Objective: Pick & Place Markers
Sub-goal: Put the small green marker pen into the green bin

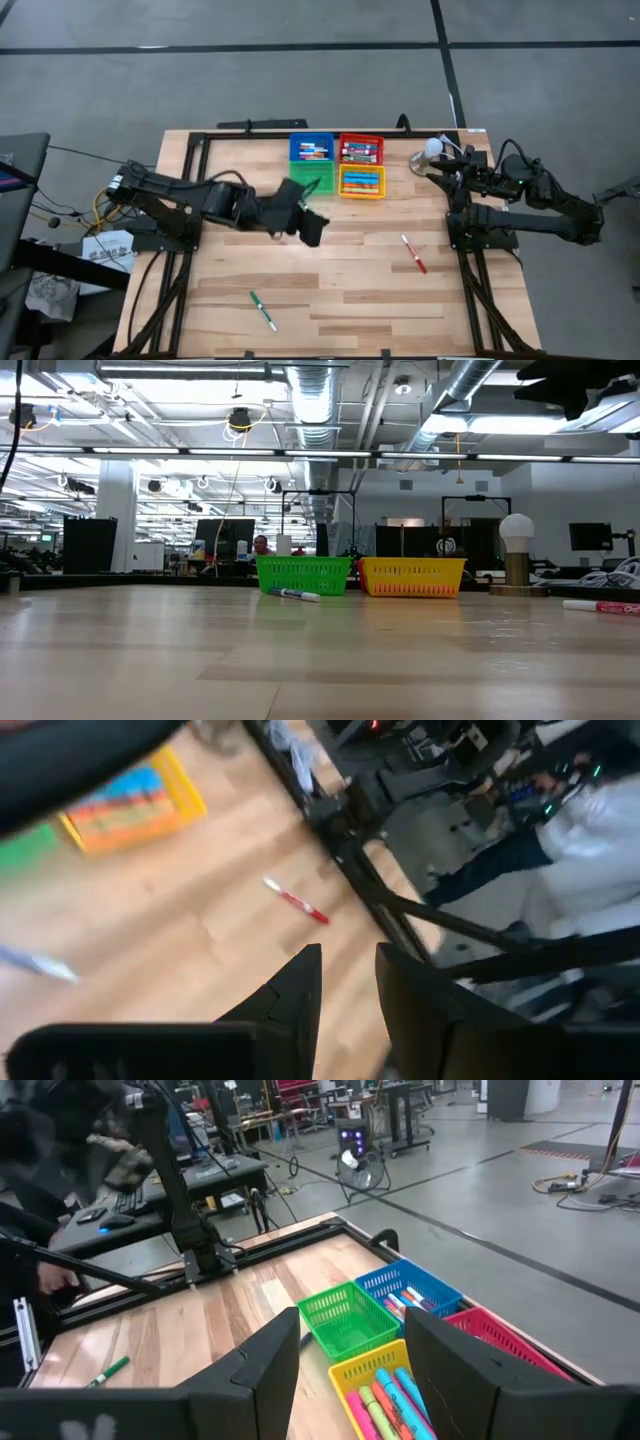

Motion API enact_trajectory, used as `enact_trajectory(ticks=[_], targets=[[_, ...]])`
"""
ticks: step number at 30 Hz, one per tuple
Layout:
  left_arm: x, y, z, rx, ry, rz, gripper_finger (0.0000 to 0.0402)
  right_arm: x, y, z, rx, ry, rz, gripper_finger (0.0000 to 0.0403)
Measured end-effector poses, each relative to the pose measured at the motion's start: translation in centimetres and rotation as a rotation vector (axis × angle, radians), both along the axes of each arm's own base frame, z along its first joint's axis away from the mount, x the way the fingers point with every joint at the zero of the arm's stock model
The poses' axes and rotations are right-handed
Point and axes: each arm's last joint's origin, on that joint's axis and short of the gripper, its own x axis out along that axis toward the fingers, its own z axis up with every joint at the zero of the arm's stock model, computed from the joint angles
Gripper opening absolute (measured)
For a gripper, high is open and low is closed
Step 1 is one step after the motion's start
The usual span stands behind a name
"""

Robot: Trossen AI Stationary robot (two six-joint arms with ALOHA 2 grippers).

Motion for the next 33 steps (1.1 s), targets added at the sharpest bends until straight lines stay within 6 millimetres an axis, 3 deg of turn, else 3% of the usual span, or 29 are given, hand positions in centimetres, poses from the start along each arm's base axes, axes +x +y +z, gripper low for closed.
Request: enact_trajectory(ticks=[14,25,33], targets=[[0.5,-9.4,-5.5,-0.443,0.117,0.12,0.0097,0.0,0.0,0.0,0.0,-0.001,0.0,0.017],[-3.5,-15.2,-9.5,-0.685,0.425,0.3,0.0097,0.0,0.0,0.0,0.0,-0.001,0.0,0.017],[-4.4,-17.9,-12.5,-0.735,0.62,0.354,0.0097,0.0,0.0,0.0,0.0,-0.001,0.0,0.017]])
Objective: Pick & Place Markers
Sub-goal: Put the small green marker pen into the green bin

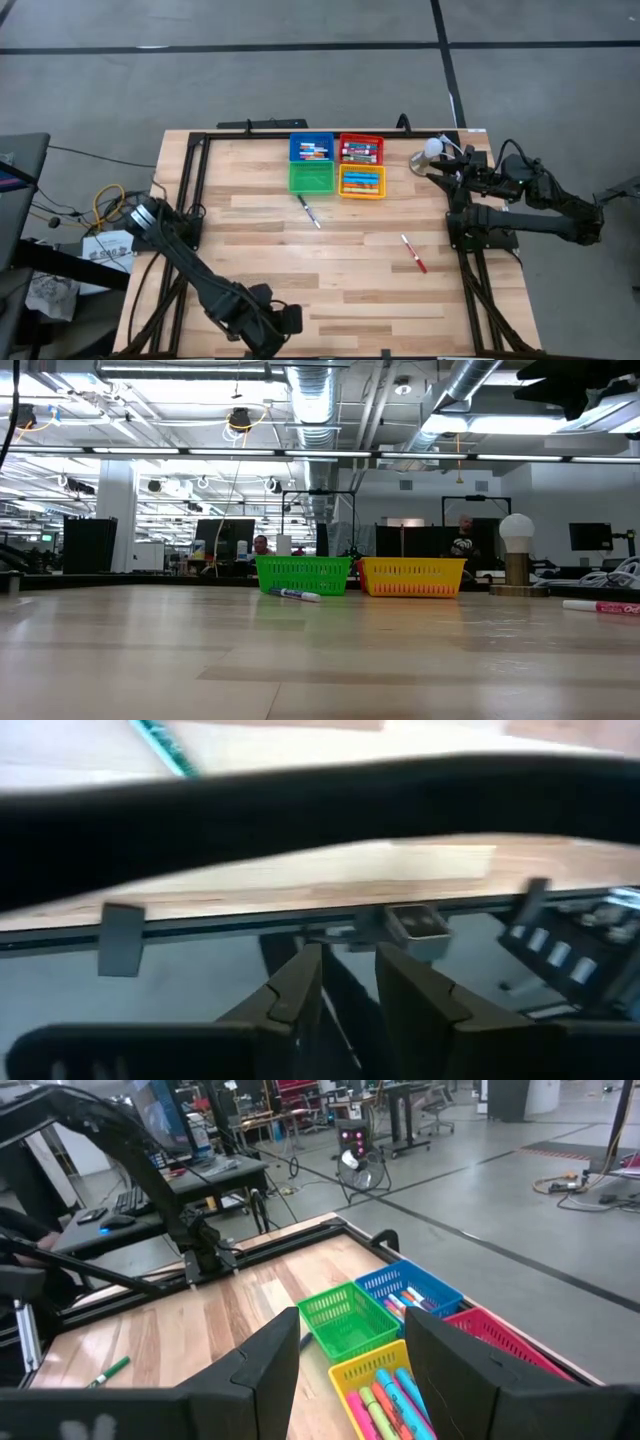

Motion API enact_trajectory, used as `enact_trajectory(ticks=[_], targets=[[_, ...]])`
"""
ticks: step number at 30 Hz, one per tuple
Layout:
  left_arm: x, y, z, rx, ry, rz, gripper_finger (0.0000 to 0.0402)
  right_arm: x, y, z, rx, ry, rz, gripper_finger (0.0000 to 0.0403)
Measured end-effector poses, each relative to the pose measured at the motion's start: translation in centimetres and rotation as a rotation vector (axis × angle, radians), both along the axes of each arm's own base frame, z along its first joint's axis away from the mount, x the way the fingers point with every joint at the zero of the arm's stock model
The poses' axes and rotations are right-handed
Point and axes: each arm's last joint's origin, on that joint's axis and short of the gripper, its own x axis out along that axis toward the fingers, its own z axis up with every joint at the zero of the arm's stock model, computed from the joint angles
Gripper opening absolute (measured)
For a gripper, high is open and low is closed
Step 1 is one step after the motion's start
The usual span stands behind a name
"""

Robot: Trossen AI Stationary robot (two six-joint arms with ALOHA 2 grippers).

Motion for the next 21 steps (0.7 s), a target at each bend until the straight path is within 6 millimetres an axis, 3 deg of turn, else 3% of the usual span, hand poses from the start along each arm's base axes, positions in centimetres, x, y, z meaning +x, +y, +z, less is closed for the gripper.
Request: enact_trajectory(ticks=[13,21], targets=[[-0.1,-1.0,-3.6,0.086,0.142,0.017,0.0097,0.0,0.0,0.0,0.0,0.0,0.0,0.017],[-0.6,-0.6,-3.8,0.146,0.177,0.033,0.0097,0.0,0.0,0.0,0.0,0.0,0.0,0.017]])
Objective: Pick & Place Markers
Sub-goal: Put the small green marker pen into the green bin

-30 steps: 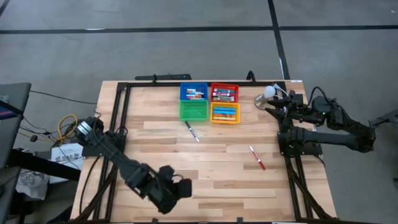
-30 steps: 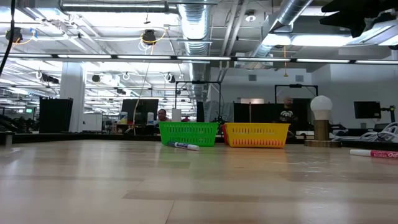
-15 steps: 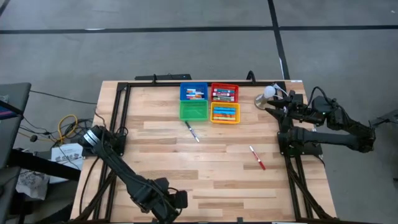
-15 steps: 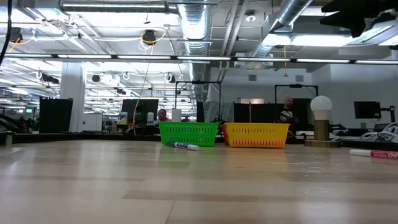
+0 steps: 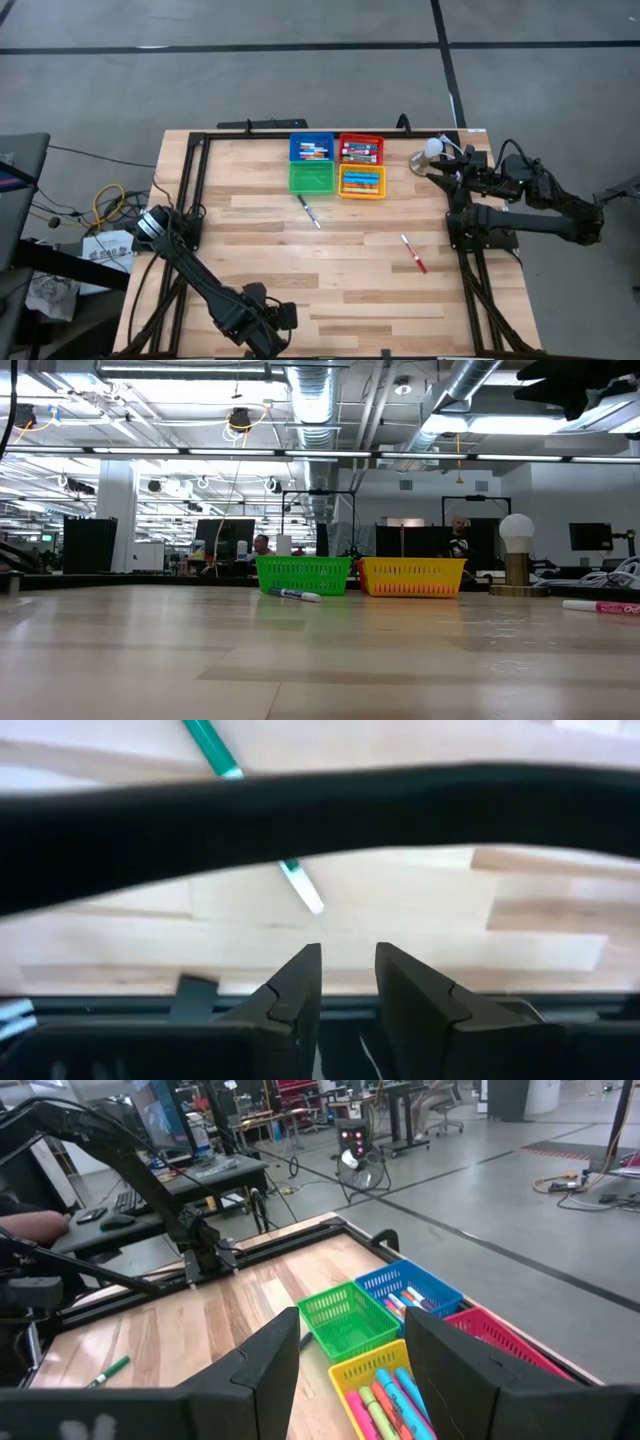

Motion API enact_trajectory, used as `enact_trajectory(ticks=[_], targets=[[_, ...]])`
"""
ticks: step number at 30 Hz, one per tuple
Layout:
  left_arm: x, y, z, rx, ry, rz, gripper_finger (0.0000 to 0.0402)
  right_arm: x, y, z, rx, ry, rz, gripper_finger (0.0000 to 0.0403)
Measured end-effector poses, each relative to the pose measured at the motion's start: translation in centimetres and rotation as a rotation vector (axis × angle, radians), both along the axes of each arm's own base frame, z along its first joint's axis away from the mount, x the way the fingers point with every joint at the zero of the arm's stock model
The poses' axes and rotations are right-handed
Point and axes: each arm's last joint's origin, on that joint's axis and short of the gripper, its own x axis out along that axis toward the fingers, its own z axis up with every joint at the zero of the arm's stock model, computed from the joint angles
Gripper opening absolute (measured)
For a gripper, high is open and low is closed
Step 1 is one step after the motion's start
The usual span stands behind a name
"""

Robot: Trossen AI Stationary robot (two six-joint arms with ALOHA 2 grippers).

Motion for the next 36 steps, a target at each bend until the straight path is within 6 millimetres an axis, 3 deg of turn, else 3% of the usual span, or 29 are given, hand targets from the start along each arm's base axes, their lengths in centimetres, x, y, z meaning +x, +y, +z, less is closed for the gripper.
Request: enact_trajectory(ticks=[19,30,36], targets=[[0.2,0.2,0.0,0.05,-0.038,-0.047,0.0097,0.0,0.0,0.0,-0.001,0.001,0.0,0.017],[1.2,1.3,0.0,0.034,-0.056,0.136,0.0097,0.0,0.0,-0.1,0.0,0.006,-0.001,0.017],[0.9,2.0,-2.0,0.015,0.021,0.221,0.0097,0.0,0.0,-0.1,-0.005,0.007,0.0,0.017]])
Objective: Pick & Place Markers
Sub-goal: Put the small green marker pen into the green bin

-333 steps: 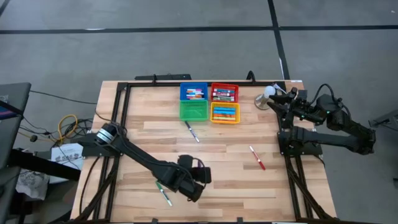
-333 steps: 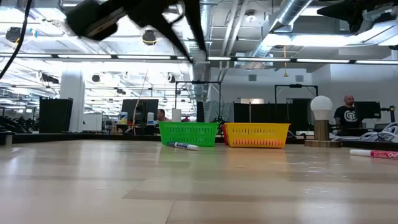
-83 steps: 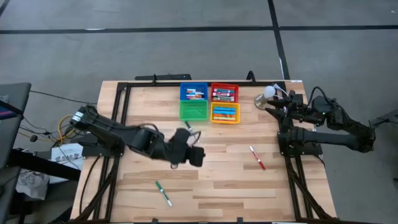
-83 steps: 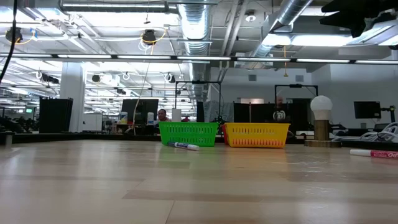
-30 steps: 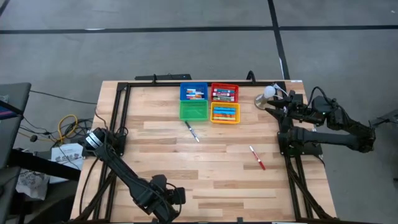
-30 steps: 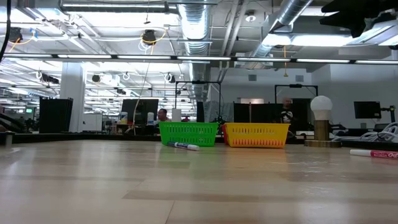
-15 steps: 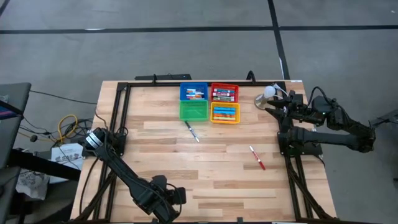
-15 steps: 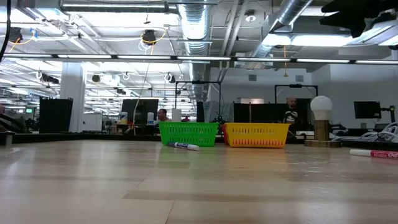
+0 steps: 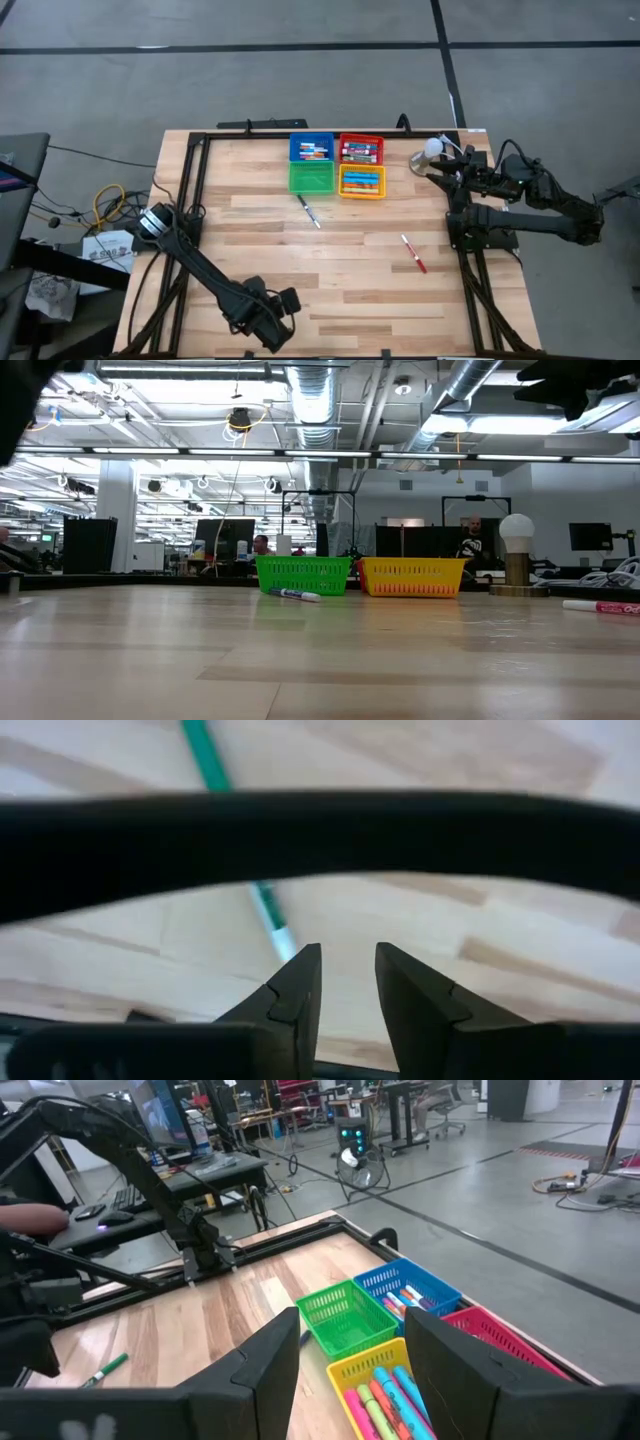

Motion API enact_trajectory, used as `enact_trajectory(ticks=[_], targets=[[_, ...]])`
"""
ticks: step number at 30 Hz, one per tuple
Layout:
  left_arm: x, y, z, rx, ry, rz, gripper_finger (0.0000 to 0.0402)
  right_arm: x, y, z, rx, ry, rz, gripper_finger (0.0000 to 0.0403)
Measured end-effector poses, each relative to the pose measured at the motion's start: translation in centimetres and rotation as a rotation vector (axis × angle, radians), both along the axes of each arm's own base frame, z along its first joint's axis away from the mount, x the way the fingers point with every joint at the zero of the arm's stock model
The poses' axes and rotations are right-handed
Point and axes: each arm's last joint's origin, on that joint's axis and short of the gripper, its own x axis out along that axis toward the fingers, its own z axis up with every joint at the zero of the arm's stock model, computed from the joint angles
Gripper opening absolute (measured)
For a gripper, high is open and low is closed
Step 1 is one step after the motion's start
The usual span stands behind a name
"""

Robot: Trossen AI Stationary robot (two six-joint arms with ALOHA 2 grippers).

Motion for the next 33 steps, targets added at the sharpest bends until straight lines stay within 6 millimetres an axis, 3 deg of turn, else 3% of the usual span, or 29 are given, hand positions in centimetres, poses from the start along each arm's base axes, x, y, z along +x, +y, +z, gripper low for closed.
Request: enact_trajectory(ticks=[14,33], targets=[[-1.3,0.1,-3.5,-0.094,0.116,0.026,0.0097,0.0,0.0,0.0,-0.001,0.001,0.0,0.017],[-1.6,1.2,-6.1,-0.112,0.136,0.045,0.0097,0.0,0.0,0.0,-0.001,0.0,0.001,0.017]])
